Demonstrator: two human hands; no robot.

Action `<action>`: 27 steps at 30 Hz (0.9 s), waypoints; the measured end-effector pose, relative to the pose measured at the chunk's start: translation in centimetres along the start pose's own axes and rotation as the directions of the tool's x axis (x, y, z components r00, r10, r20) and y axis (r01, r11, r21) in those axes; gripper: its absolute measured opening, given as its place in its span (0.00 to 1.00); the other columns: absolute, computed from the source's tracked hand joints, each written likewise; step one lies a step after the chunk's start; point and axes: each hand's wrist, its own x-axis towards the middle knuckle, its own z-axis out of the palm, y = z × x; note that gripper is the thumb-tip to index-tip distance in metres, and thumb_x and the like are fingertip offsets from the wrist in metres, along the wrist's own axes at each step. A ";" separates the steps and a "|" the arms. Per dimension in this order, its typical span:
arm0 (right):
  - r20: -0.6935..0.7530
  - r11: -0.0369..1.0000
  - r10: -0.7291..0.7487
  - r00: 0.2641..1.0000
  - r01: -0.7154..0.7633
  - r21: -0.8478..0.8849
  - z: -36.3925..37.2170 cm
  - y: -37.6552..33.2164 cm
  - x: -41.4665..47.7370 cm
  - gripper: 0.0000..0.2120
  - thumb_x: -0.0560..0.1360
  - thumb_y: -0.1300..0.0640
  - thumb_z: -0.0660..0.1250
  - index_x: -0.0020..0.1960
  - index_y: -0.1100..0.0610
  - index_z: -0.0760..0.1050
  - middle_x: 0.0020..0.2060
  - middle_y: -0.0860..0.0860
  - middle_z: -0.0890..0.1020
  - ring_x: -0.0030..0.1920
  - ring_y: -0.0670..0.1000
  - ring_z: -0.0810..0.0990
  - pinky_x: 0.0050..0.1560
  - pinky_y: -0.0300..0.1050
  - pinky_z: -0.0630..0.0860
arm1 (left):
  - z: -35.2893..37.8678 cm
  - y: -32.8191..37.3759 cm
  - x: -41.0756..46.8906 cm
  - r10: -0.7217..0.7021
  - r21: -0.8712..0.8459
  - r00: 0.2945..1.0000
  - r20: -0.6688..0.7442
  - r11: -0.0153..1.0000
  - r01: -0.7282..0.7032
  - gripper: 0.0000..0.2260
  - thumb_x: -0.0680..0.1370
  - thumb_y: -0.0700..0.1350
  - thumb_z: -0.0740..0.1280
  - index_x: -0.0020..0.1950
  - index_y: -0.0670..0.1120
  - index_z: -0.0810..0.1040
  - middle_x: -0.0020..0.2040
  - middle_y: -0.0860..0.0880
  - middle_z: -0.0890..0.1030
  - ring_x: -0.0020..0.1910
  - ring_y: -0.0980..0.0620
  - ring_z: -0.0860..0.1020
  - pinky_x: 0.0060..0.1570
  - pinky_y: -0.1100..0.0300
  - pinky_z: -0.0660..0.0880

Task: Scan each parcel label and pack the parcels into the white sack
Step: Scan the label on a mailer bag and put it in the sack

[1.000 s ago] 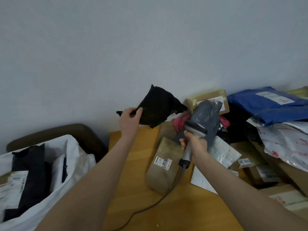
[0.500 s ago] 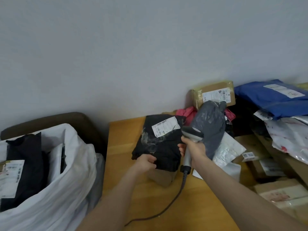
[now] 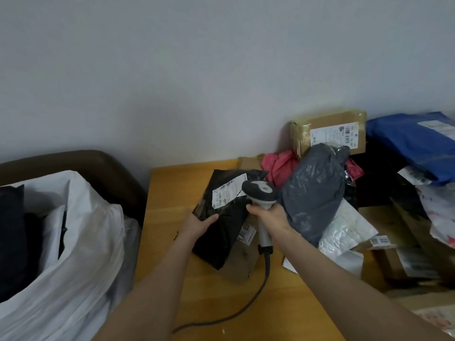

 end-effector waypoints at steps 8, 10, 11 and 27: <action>-0.100 1.000 -0.013 0.995 0.011 -0.017 -0.3 0.9 0.5 0.11 0.70 0.57 0.76 0.50 0.58 0.79 0.46 0.56 0.82 0.48 0.56 0.81 0.53 0.56 0.79 | 1.5 -0.8 -0.3 -0.043 0.311 0.999 -0.011 0.949 0.045 0.17 0.72 0.49 0.74 0.55 0.42 0.76 0.52 0.44 0.79 0.53 0.44 0.78 0.52 0.53 0.76; -0.175 0.999 -0.046 0.984 0.046 -0.001 -0.6 0.1 0.3 0.09 0.70 0.57 0.75 0.47 0.58 0.78 0.44 0.57 0.82 0.45 0.57 0.81 0.50 0.55 0.80 | 1.5 -0.4 -1.4 0.036 0.459 0.990 -0.135 0.888 0.030 0.08 0.75 0.47 0.68 0.53 0.46 0.79 0.50 0.45 0.81 0.51 0.45 0.79 0.46 0.56 0.75; -0.193 0.998 -0.057 0.979 0.061 0.012 -0.7 -0.5 0.2 0.10 0.70 0.57 0.75 0.48 0.60 0.78 0.43 0.58 0.82 0.42 0.57 0.82 0.48 0.54 0.80 | 1.2 -0.1 -1.9 0.101 0.509 0.976 -0.195 0.860 0.012 0.06 0.77 0.46 0.65 0.51 0.47 0.79 0.49 0.46 0.81 0.51 0.45 0.80 0.44 0.58 0.73; -0.003 0.979 -0.046 0.999 0.044 -0.199 0.8 1.1 -1.1 0.16 0.68 0.56 0.77 0.53 0.54 0.78 0.42 0.46 0.79 0.40 0.46 0.76 0.42 0.41 0.72 | -3.9 4.4 -2.4 0.546 0.323 0.825 -0.147 0.815 -0.482 0.21 0.79 0.40 0.65 0.71 0.48 0.68 0.72 0.46 0.64 0.64 0.44 0.72 0.60 0.53 0.71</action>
